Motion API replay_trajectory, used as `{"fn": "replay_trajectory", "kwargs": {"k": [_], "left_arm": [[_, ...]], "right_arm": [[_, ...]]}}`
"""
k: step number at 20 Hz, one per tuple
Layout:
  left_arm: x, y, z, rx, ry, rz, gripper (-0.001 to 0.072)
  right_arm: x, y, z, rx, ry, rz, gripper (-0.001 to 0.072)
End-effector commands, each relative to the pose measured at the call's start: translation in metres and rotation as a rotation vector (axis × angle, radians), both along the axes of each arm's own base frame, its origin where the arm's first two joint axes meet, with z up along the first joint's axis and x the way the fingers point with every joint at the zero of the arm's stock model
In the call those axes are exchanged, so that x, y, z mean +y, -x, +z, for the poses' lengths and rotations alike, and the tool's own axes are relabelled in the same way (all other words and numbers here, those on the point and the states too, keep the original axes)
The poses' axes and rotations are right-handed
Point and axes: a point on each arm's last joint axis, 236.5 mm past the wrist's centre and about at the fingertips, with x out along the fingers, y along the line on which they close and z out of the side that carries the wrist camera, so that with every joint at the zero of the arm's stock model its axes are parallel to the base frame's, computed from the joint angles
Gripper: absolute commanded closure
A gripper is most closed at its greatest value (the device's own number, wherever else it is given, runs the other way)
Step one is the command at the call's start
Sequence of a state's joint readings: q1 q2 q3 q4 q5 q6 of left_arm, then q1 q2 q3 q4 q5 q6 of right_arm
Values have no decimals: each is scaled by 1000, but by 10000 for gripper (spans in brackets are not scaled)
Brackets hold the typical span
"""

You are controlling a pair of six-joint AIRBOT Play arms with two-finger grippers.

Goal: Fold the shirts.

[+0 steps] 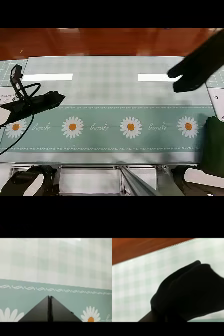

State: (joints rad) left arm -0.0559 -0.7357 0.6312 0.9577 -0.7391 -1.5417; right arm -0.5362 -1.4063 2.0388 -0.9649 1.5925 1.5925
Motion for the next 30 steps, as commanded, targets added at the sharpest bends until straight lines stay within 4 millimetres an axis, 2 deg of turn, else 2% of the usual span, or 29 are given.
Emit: {"fn": "replay_trajectory", "kwargs": {"k": [1, 3, 4, 8, 10, 12, 15, 16, 18, 19, 20, 21, 22, 27, 29, 30], "left_arm": [[4, -8, 6, -37, 0, 26, 685], [10, -18, 14, -84, -1, 59, 685], [12, -22, 17, -105, -1, 73, 685], [21, -33, 29, -167, -3, 118, 685], [26, -40, 36, -209, -6, 144, 685], [33, -48, 46, -258, -7, 178, 685], [41, -55, 57, -313, -17, 209, 685], [43, -57, 59, -327, -19, 218, 685], [46, -59, 63, -347, -23, 230, 685], [46, -60, 64, -357, -42, 220, 685], [46, -59, 64, -366, -63, 206, 685], [46, -60, 63, -371, -78, 197, 685], [46, -60, 62, -369, -83, 193, 685], [41, -77, 60, -339, -100, 162, 685], [39, -90, 70, -357, -133, 129, 685], [40, -97, 80, -369, -139, 123, 685]], "right_arm": [[-70, 47, 5, 32, -104, -191, 684], [-98, 77, -4, 95, -136, -276, 684], [-106, 92, -9, 132, -144, -299, 684], [-150, 168, -26, 266, -70, -556, 684], [-158, 208, -39, 326, -43, -654, 684], [-153, 251, -63, 409, -69, -756, 683], [-133, 319, -107, 568, -116, -935, 682], [-122, 337, -121, 615, -131, -979, 682], [-99, 360, -145, 698, -146, -1020, 682], [-89, 366, -155, 729, -154, -1024, 681], [-81, 373, -164, 761, -160, -1028, 592], [-74, 374, -172, 775, -175, -1019, 360], [-70, 373, -179, 786, -191, -1002, 302], [-70, 359, -186, 810, -193, -895, 302], [-74, 337, -186, 773, -237, -839, 308], [-78, 316, -183, 723, -268, -793, 346]]}}
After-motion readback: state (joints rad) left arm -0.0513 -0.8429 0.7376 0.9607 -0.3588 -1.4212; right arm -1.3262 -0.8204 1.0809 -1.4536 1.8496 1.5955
